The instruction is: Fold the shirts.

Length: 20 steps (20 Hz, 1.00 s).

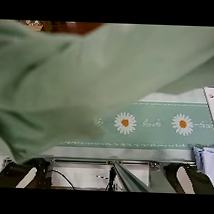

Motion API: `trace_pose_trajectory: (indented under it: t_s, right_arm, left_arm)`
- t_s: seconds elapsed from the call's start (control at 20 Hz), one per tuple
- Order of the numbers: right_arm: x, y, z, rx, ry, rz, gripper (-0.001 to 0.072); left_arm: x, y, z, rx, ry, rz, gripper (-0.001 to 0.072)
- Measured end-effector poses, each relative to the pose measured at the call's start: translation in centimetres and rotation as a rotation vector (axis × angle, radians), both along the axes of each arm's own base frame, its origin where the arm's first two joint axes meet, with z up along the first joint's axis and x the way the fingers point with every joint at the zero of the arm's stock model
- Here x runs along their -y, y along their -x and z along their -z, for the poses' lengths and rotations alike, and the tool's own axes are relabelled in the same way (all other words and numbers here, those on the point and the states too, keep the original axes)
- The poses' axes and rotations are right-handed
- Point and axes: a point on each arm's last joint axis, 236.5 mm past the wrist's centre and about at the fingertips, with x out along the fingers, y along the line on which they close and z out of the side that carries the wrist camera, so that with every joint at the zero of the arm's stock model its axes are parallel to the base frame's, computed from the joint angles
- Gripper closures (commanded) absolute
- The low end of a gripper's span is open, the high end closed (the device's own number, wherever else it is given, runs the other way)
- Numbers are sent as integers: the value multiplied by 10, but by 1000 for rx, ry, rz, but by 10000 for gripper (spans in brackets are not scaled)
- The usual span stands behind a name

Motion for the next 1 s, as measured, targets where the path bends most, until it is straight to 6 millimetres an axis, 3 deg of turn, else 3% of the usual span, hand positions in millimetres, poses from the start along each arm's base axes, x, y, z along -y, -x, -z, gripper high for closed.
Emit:
trace_pose_trajectory:
  t_s: [0.2,0.35,0.45,0.55,0.65,0.8,1.0]
  right_arm:
    - [8,37,32,-173,103,54,690]
    - [13,59,47,-259,111,102,691]
    - [17,61,63,-336,85,113,691]
    - [11,55,95,-462,49,65,691]
    - [9,47,142,-627,32,20,691]
    - [23,27,224,-868,77,36,690]
    - [38,-27,303,-1007,104,100,689]
  left_arm:
    - [-10,32,41,-179,-12,-27,692]
    - [-11,49,57,-271,33,-45,694]
    - [-11,48,68,-323,54,-54,694]
    - [-8,40,94,-421,47,-55,694]
    - [-7,25,134,-556,12,-60,693]
    - [-12,-3,215,-778,-81,-81,691]
    - [-19,-46,324,-957,-142,-131,691]
